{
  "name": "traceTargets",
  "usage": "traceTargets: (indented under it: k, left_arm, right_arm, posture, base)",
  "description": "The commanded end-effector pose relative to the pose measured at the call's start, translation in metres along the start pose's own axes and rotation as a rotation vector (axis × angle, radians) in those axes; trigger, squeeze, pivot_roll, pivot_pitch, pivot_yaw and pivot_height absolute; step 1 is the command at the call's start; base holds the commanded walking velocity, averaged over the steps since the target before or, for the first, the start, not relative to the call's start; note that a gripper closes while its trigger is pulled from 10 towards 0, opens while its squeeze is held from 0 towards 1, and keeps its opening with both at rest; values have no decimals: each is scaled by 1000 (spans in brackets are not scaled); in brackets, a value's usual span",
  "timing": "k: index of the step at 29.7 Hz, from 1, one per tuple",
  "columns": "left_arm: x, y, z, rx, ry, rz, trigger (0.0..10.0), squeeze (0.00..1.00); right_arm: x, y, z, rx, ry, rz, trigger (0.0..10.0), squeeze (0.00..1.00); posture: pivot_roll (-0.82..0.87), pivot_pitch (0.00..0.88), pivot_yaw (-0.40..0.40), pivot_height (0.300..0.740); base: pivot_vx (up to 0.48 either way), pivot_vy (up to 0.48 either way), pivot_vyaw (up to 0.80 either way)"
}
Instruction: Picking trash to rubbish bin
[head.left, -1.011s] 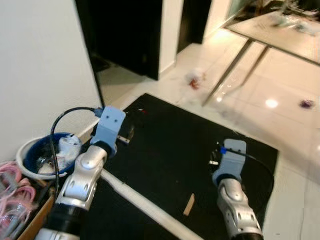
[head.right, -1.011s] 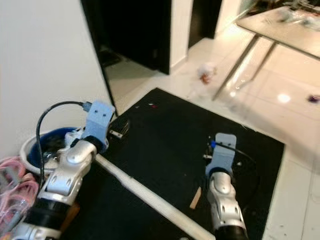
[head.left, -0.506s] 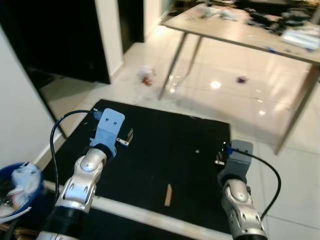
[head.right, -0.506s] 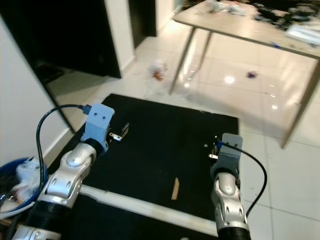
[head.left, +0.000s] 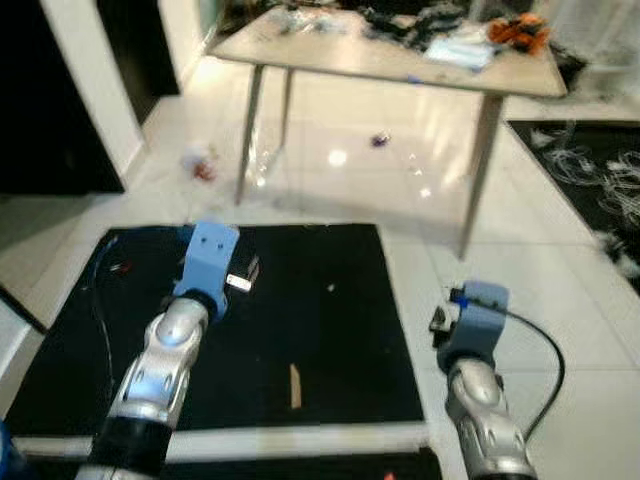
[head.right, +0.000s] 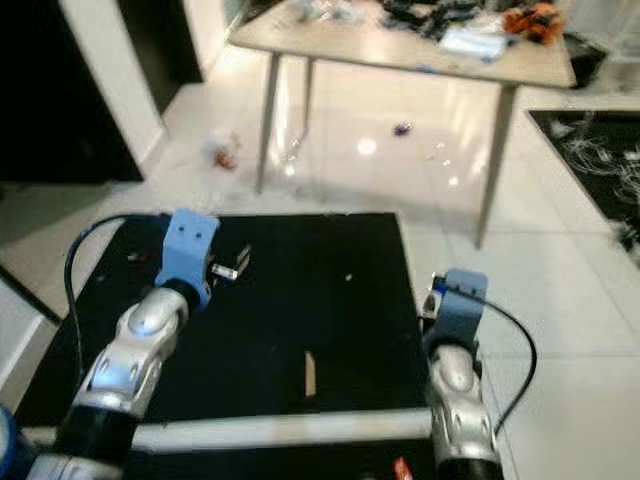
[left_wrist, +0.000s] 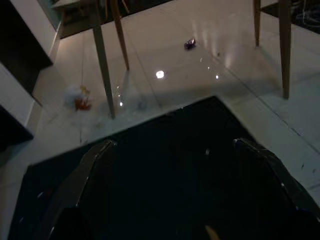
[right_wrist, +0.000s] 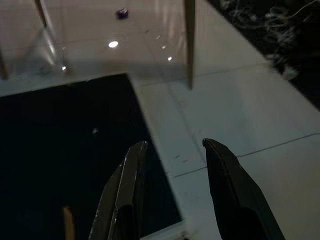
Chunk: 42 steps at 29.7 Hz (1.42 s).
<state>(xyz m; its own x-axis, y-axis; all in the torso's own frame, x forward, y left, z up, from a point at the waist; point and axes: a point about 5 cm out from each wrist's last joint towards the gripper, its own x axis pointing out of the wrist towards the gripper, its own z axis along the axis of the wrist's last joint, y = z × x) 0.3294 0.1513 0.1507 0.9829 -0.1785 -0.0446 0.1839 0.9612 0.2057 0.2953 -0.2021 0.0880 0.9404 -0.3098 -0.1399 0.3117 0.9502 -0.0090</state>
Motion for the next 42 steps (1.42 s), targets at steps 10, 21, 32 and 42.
traceTargets:
  k: [10, 21, 32, 42]
  left_arm:
    - [-4, -3, -8, -40, 34, -44, 10000, 0]
    - [-4, -5, -6, -57, 27, -69, 10000, 0]
    - [-4, -7, -5, -56, 21, -84, 10000, 0]
    - [-5, -7, -4, -53, 21, -91, 10000, 0]
  right_arm:
    - [-3, 5, -5, 15, 24, 18, 10000, 0]
    - [-3, 5, -5, 3, 21, 25, 10000, 0]
    - [-3, 6, -4, 1, 12, 33, 10000, 0]
    - [-3, 7, -5, 35, 25, 21, 10000, 0]
  posture:
    - [-20, 119, 44, 740]
    - [-22, 118, 43, 740]
    - [-21, 109, 46, 740]
    - [-24, 107, 49, 740]
  base:
    - [48, 0, 0]
    - [327, 0, 0]
    - [368, 0, 0]
    - [369, 0, -142]
